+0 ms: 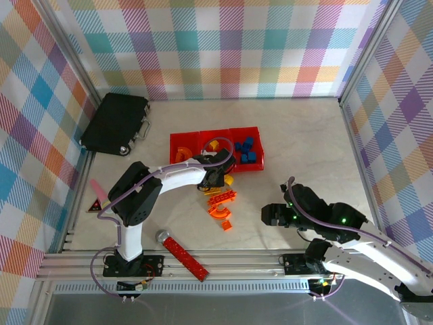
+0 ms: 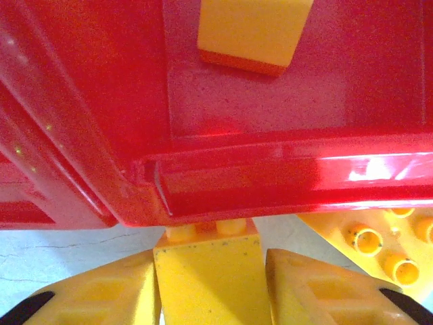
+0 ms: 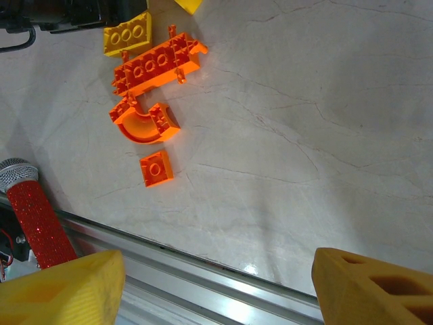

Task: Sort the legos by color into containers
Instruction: Pick up the lego from the center of the table, then place the lego in the container.

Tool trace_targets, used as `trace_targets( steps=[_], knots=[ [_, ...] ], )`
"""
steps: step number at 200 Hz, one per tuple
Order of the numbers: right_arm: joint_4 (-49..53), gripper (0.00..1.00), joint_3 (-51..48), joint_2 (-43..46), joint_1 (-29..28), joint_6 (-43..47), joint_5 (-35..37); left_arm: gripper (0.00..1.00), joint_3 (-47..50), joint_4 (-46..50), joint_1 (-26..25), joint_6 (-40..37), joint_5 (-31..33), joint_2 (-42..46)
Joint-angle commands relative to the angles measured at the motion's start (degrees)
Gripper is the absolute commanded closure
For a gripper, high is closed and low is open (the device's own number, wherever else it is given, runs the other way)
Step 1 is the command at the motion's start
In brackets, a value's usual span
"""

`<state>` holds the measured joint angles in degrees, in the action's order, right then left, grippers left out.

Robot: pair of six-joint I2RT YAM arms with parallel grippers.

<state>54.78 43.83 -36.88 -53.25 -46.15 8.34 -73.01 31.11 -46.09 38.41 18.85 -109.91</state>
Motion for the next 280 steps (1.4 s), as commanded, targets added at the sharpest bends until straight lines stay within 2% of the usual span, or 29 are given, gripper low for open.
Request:
trace_targets(
  steps=[1,89,176,228,280],
  knots=[
    [0.98,0.26,-0.22,0.48,0.25,-0.83,0.27,0.58,-0.83,0.44,-0.30,1.24,2.15,-1.14],
    [1.79,0.26,-0.33,1.11,0.26,-1.21,0.44,0.71,0.46,0.45,-0.15,2.64,2.02,0.45],
    [0.28,0.26,-0.52,0.17,0.26,-1.01,0.21,0.73,3.57,3.82,-0.81,1.24,0.20,13.92],
    [-0.84,0.26,-0.54,-0.91,0.26,-0.74,-0.34,0.73,-1.04,8.83,-1.05,-1.63,1.37,20.43],
    [-1.11,0.27,-0.58,-0.92,0.26,-0.73,-1.18,0.72,-12.77,12.80,-0.61,-7.08,4.79,14.47]
  ],
)
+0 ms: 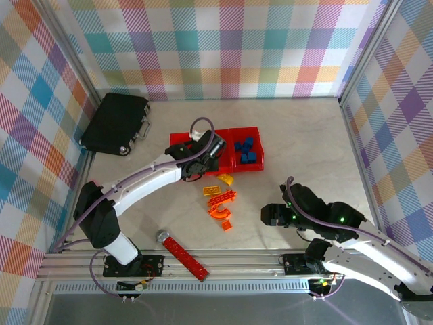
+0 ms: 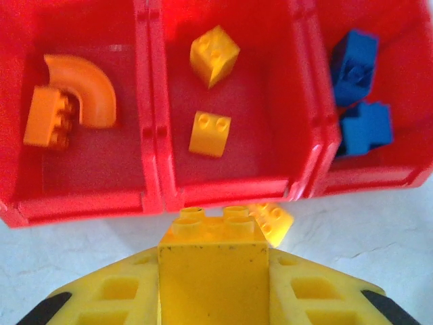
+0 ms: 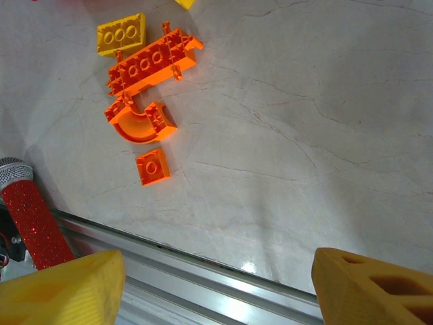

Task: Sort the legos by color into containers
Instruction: Place the lego in the container.

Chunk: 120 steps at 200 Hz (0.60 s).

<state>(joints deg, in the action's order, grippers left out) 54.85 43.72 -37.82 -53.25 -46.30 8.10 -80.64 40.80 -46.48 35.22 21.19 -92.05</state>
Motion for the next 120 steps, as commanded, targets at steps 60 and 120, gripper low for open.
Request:
trace_targets(
  steps=[60,120],
  knots=[
    [1.60,0.27,-0.05,2.92,0.26,-1.27,-0.11,0.72,-13.82,2.30,3.49,-5.71,-0.28,-14.79],
    [4.03,0.27,1.08,3.90,0.26,-1.33,0.77,0.69,-16.43,-0.86,6.00,-6.00,-3.15,-21.39]
  ],
)
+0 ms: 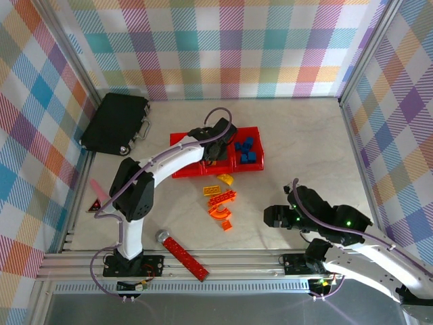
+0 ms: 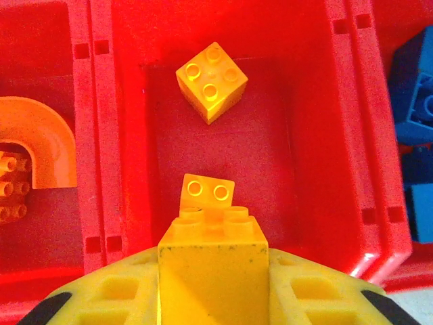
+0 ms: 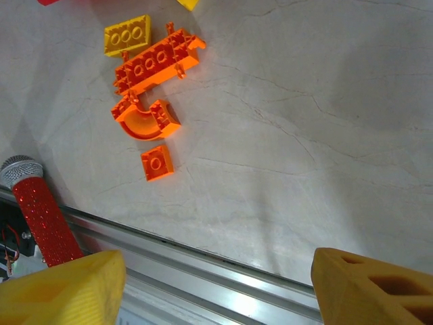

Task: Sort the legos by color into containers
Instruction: Place the lego in the container.

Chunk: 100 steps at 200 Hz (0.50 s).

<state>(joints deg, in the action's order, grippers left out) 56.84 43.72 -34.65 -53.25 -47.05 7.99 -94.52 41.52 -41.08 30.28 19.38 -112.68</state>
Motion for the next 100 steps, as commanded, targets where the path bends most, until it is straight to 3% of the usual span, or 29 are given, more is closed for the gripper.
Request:
trace_targets(
  steps=[1,54,100],
  knots=[
    [2.04,0.27,1.09,0.73,0.26,-0.59,0.84,0.69,-2.58,-1.64,0.63,-1.08,-1.35,-0.86],
    [2.05,0.27,1.66,0.08,0.26,-0.21,0.72,0.65,-3.98,-4.71,1.79,-1.75,-4.10,-4.56],
    [2.71,0.26,2.20,0.14,0.25,-0.06,1.15,0.56,-4.91,-5.45,2.88,-1.29,-7.26,-6.92]
  ],
)
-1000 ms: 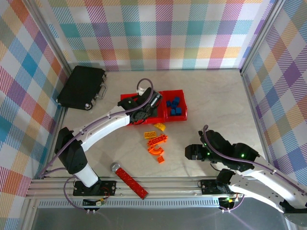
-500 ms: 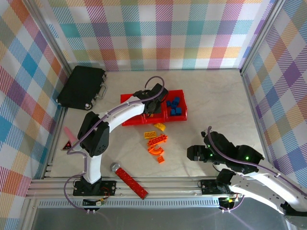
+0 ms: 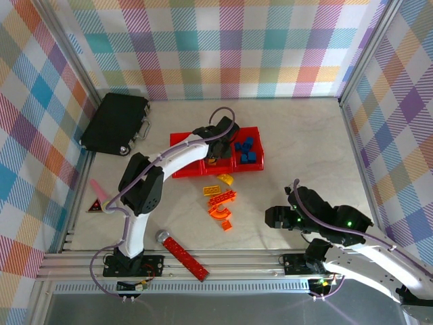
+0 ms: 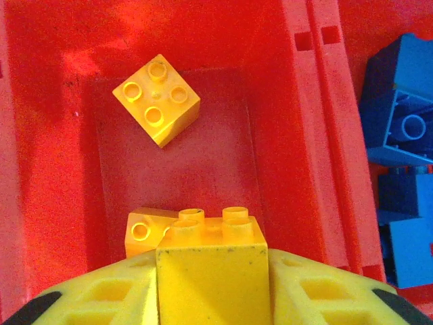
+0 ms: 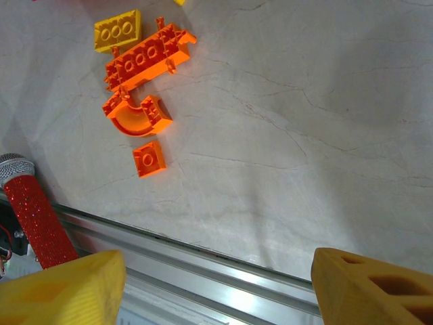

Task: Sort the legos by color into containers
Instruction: Place the lego in the container, then pick up the lego from the center of the table.

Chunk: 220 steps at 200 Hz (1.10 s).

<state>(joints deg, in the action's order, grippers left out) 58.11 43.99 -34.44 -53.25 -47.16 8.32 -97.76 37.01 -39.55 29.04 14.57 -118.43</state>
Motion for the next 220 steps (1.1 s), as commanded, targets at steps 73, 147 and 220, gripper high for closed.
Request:
trace_targets(
  steps=[73,147,220],
  knots=[
    [2.34,0.26,1.21,1.41,0.26,-0.61,1.25,0.43,3.12,-3.87,1.87,-0.49,-2.99,3.88],
    [-0.97,0.26,-0.48,-0.39,0.23,-0.49,0.76,0.36,19.43,-5.69,-0.20,-1.51,-2.69,24.61],
    [-5.89,0.25,-0.65,-5.95,0.25,0.47,-0.92,0.33,30.91,0.08,-5.43,6.68,1.08,36.22]
  ],
)
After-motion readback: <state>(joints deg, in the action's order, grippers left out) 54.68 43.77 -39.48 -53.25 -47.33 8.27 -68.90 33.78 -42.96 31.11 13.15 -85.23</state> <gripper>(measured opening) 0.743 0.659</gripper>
